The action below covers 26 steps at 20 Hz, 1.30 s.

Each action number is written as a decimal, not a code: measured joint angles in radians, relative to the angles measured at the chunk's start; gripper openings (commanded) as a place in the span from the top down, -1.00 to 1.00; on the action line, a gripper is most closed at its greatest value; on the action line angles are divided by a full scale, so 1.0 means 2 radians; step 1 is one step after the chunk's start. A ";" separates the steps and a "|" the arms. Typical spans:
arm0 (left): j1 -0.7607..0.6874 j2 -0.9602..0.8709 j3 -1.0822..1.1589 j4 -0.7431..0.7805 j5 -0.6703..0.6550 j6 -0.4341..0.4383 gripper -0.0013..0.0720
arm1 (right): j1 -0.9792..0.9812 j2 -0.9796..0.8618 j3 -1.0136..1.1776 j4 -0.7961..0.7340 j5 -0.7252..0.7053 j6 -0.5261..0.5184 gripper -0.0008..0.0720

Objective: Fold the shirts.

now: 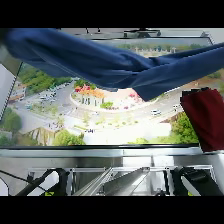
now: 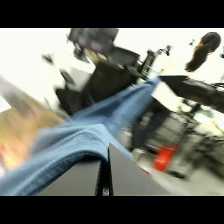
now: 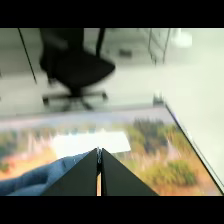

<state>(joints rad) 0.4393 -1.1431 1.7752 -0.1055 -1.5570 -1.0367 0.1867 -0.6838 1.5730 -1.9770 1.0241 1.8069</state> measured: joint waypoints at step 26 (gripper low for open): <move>-0.067 -0.358 -0.063 0.419 -0.029 -0.095 -0.97 | -0.053 -0.326 -0.194 0.195 -0.012 -0.051 -0.55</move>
<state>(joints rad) 0.3050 -1.8595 1.6485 0.7334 -1.6157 -1.2259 0.0807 -1.3357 1.1847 -1.5864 1.0000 1.7050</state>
